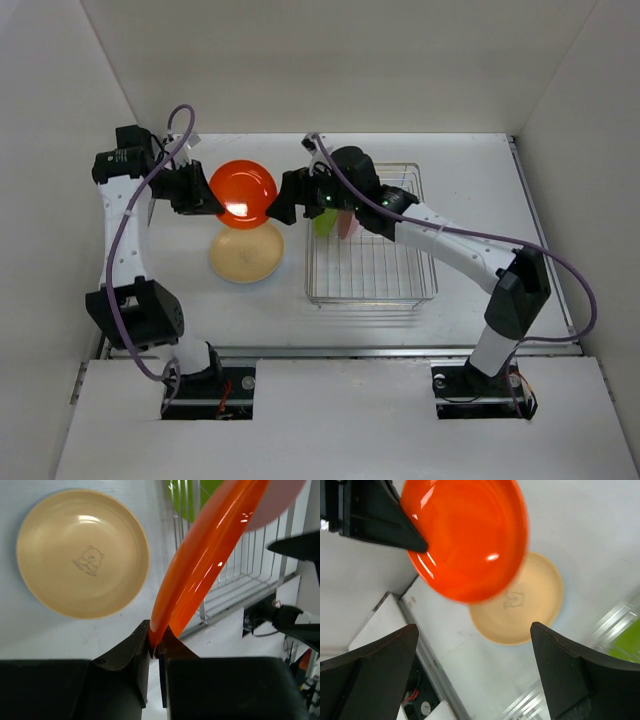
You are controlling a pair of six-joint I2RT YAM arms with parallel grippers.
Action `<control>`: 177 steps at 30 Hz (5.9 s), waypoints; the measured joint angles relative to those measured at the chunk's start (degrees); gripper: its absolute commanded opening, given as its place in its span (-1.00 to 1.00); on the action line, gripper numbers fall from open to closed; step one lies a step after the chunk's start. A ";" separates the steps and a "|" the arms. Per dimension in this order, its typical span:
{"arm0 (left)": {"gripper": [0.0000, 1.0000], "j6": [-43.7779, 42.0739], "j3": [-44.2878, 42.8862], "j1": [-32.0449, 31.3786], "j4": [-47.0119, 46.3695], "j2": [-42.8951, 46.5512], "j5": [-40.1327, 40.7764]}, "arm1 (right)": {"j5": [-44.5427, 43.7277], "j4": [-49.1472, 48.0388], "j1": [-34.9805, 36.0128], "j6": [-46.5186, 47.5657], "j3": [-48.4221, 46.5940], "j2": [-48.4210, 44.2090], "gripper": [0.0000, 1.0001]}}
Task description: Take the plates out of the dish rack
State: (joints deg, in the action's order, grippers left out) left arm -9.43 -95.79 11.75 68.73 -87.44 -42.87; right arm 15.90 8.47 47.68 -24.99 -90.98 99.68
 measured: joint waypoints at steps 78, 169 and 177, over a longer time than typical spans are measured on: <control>0.94 16.83 9.18 14.99 -13.57 -1.01 24.00 | -70.75 32.76 5.66 0.68 -20.17 -4.83 -1.00; 1.00 -12.52 7.74 -2.05 1.97 10.86 2.43 | -16.26 11.93 -1.75 -0.85 -4.13 -4.68 -1.00; 0.95 -14.51 8.11 -5.27 3.43 10.56 2.05 | 2.69 4.76 1.55 0.83 -0.11 7.52 -1.00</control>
State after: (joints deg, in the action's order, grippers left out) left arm -23.94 -87.68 6.48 72.16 -76.88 -40.82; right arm 18.59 13.23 49.23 -24.16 -91.09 107.20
